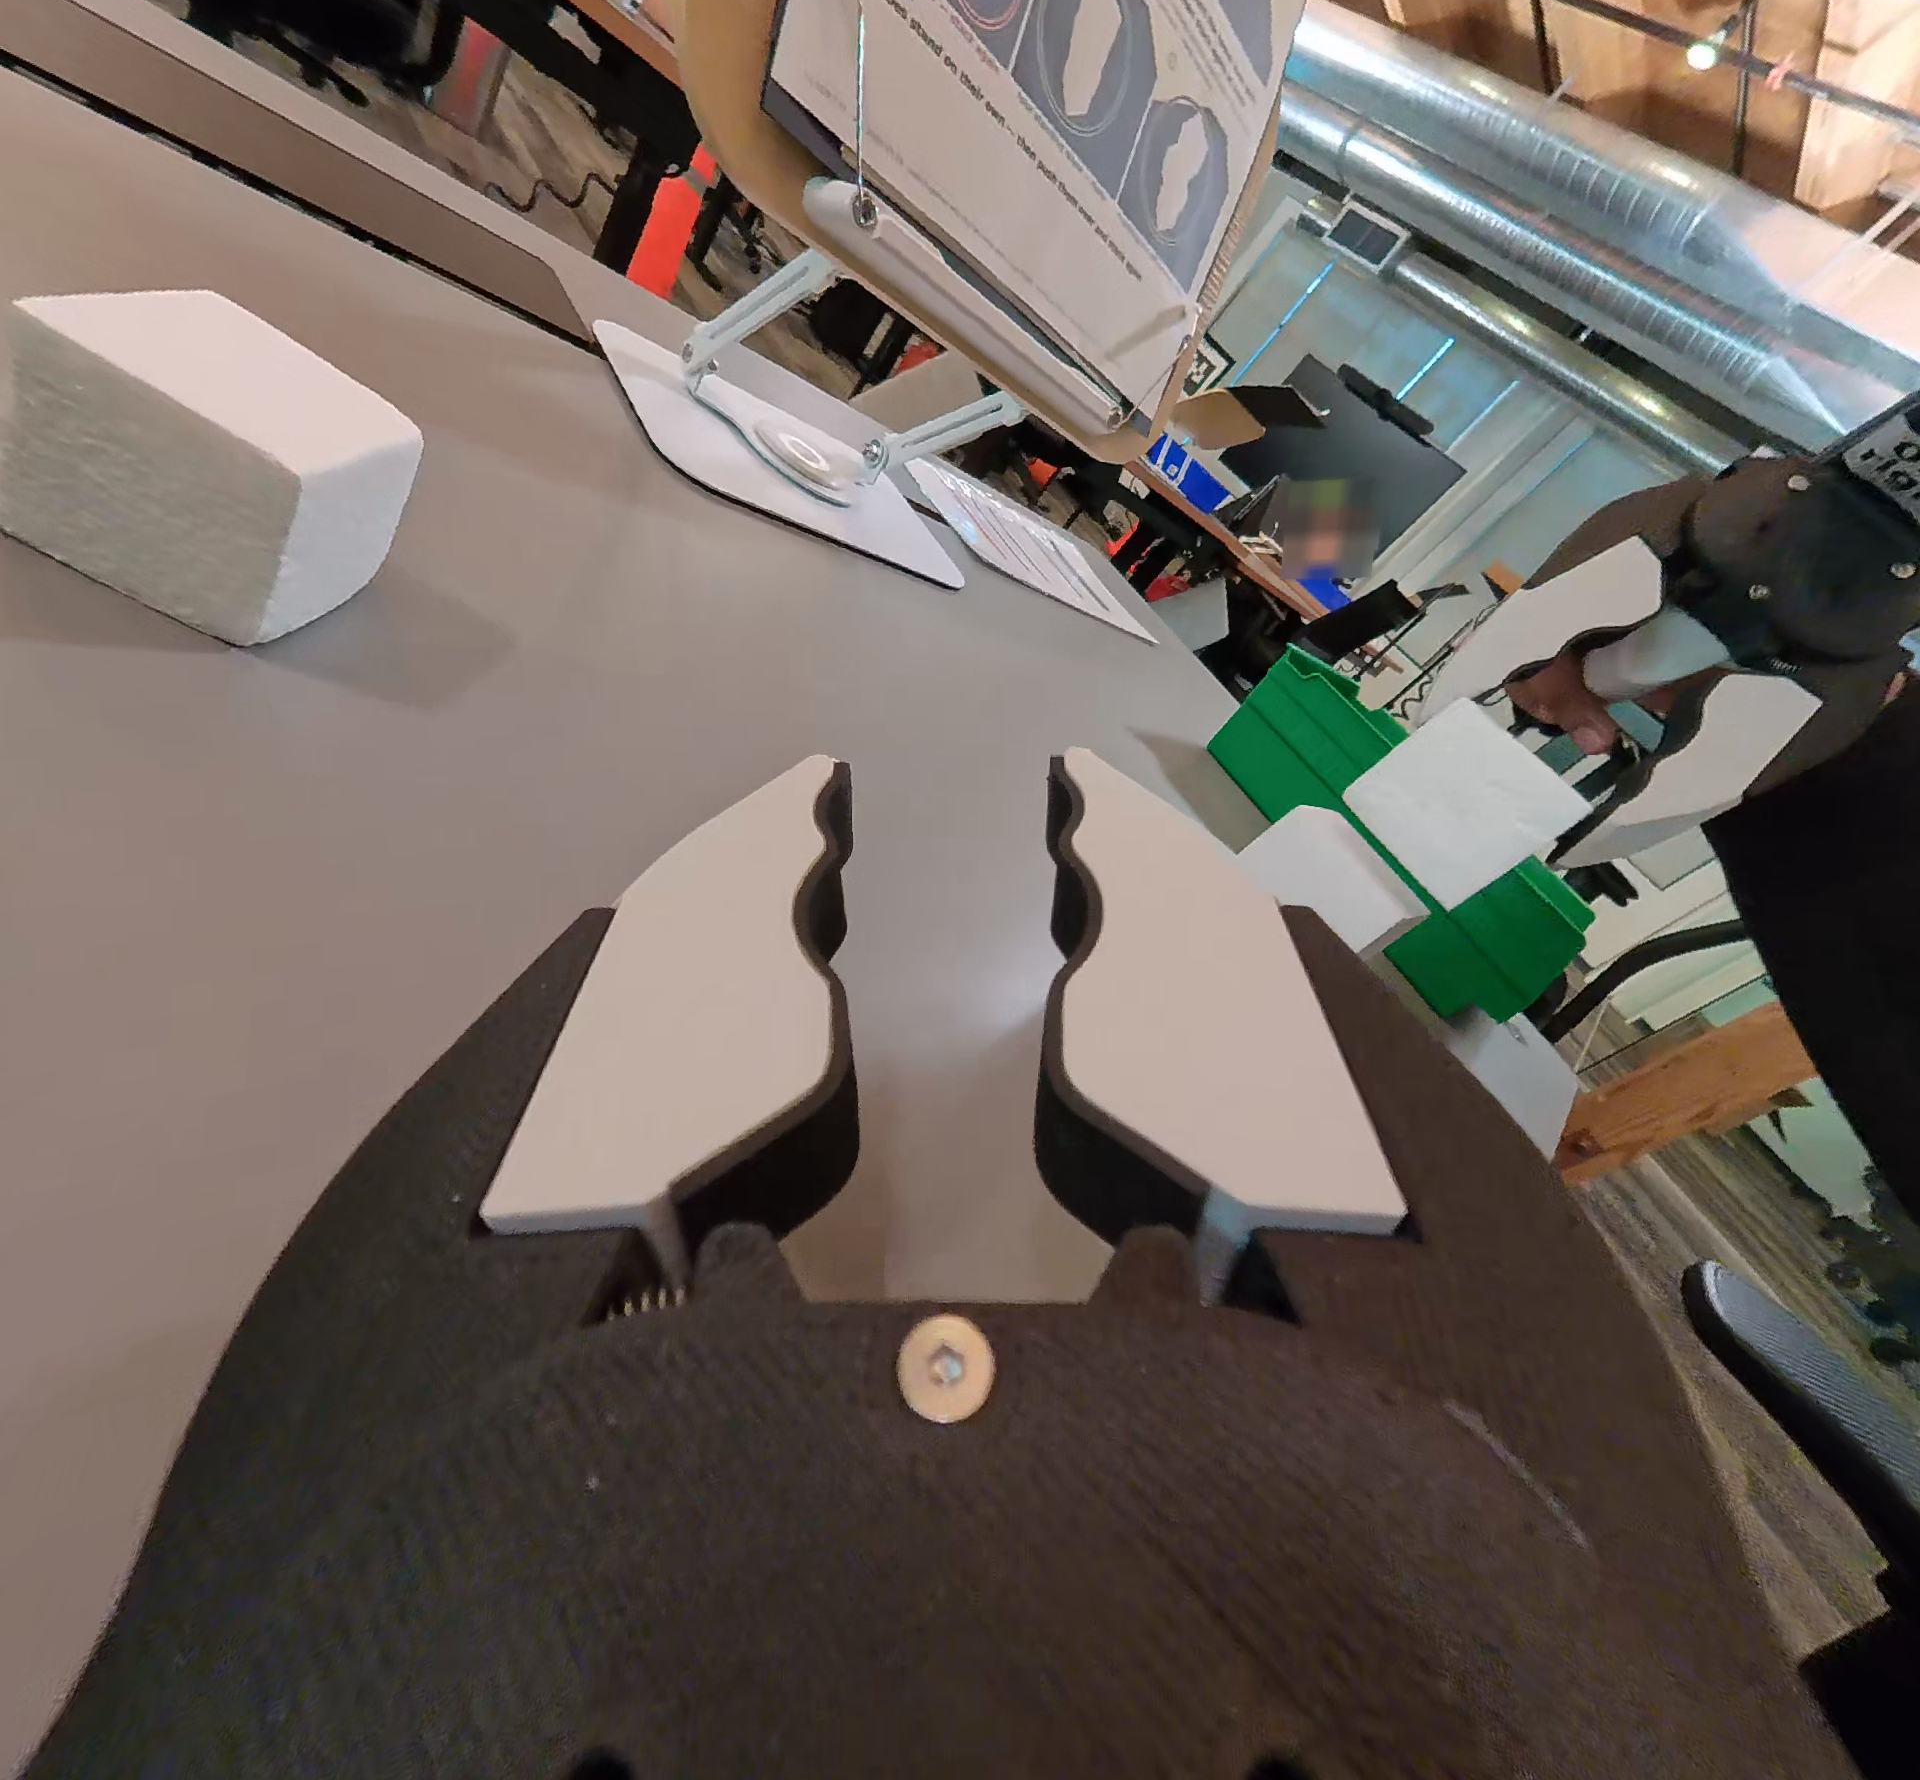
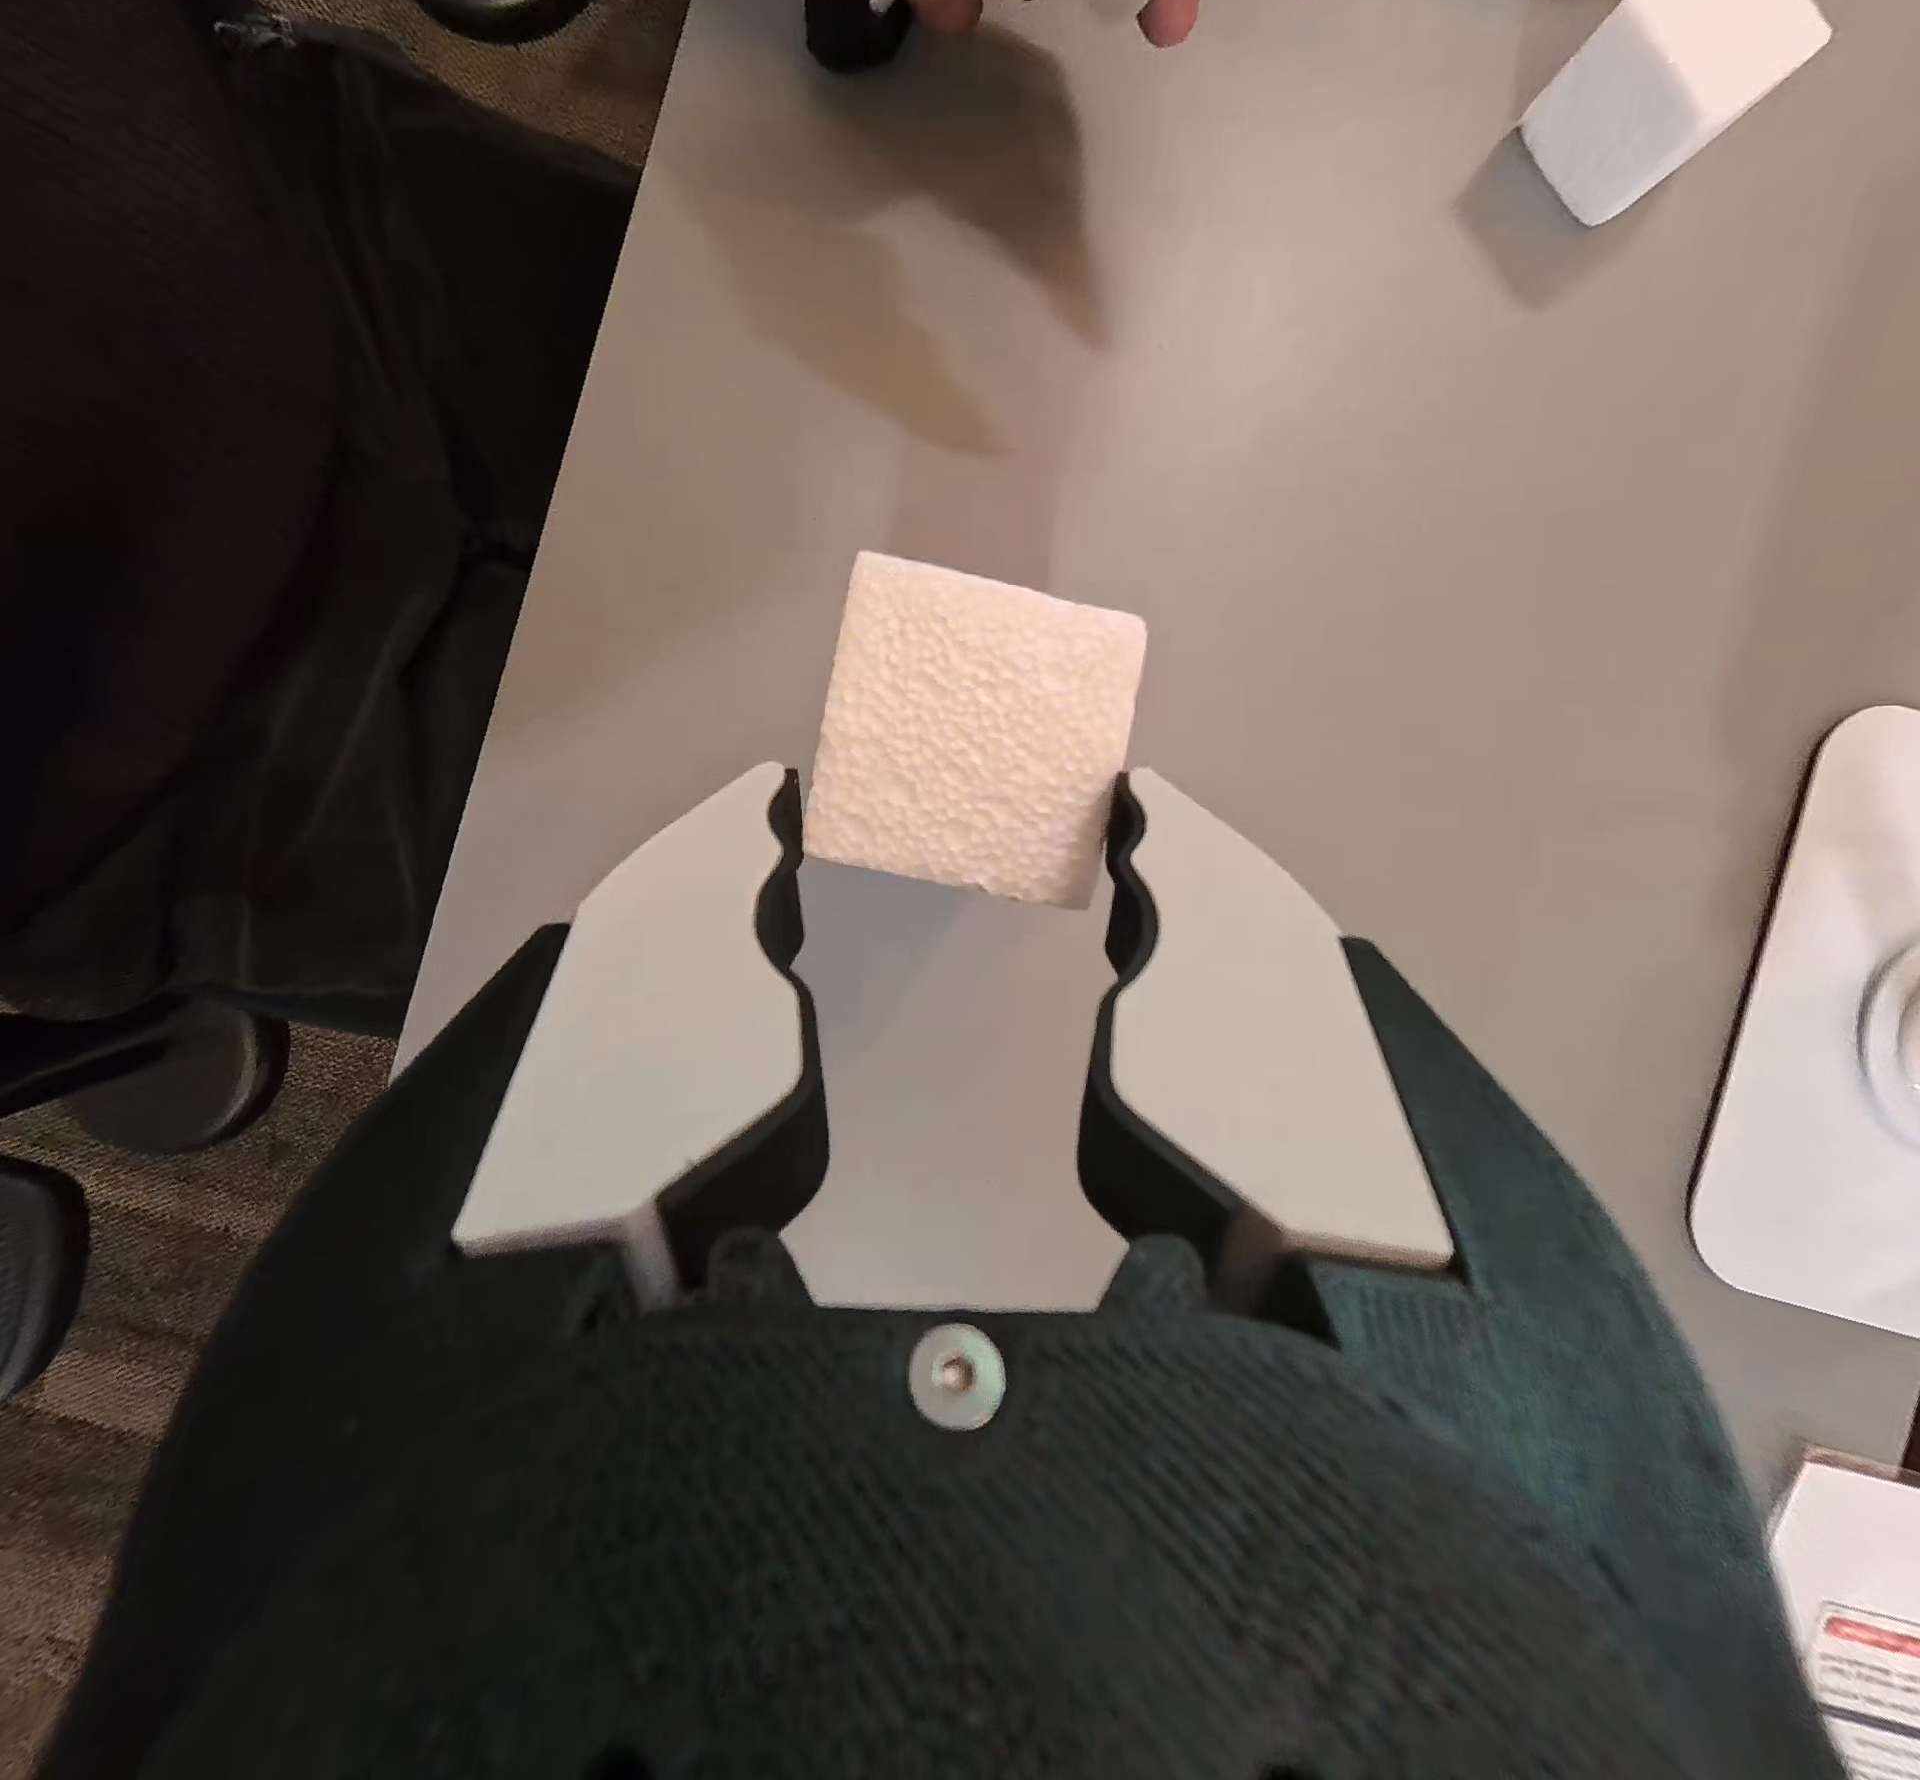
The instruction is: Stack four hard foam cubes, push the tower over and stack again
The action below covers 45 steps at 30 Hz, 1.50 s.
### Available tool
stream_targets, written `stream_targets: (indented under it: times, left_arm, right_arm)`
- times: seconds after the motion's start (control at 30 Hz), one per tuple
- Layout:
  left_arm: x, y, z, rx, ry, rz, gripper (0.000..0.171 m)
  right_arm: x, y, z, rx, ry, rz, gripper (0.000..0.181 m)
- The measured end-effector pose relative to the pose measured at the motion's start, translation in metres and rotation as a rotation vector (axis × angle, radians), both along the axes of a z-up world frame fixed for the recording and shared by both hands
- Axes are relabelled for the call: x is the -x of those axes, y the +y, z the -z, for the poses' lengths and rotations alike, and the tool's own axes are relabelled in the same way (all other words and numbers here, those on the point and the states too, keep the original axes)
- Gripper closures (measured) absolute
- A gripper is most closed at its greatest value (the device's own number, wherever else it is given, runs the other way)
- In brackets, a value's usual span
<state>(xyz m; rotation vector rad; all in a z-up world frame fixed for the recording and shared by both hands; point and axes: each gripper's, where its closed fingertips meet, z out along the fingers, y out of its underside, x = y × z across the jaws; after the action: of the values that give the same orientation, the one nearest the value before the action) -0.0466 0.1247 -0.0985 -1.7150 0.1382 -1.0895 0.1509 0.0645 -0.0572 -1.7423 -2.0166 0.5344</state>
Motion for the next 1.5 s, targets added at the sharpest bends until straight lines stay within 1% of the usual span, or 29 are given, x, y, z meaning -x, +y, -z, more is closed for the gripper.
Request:
stream_targets:
  times: [0.17, 0.57, 0.93, 1.33, 1.37, 1.43, 1.5]
  left_arm:
    - [-0.004, -0.002, 0.001, 0.003, 0.003, 0.014, 0.135]
    - [-0.014, -0.006, 0.006, -0.003, 0.064, 0.048, 0.135]
    - [-0.015, -0.007, 0.007, 0.006, 0.061, 0.057, 0.135]
    - [-0.017, -0.007, 0.007, 0.011, 0.057, 0.061, 0.135]
    - [-0.017, -0.007, 0.007, 0.011, 0.058, 0.061, 0.135]
    - [-0.017, -0.007, 0.008, 0.01, 0.059, 0.062, 0.135]
    - [-0.016, -0.007, 0.007, 0.009, 0.06, 0.06, 0.135]
  right_arm:
    - [-0.001, 0.006, 0.003, -0.001, -0.018, 0.015, 0.124]
    - [0.001, 0.003, 0.002, 0.003, -0.03, 0.023, 0.124]
    - [0.003, 0.004, 0.008, -0.003, -0.056, 0.01, 0.123]
    - [0.002, 0.004, 0.008, -0.009, -0.039, 0.011, 0.123]
    - [0.003, 0.004, 0.008, -0.01, -0.035, 0.015, 0.117]
    - [0.004, 0.006, 0.009, -0.018, -0.032, 0.043, 0.095]
    - [0.005, 0.007, 0.005, -0.024, -0.015, 0.057, 0.087]
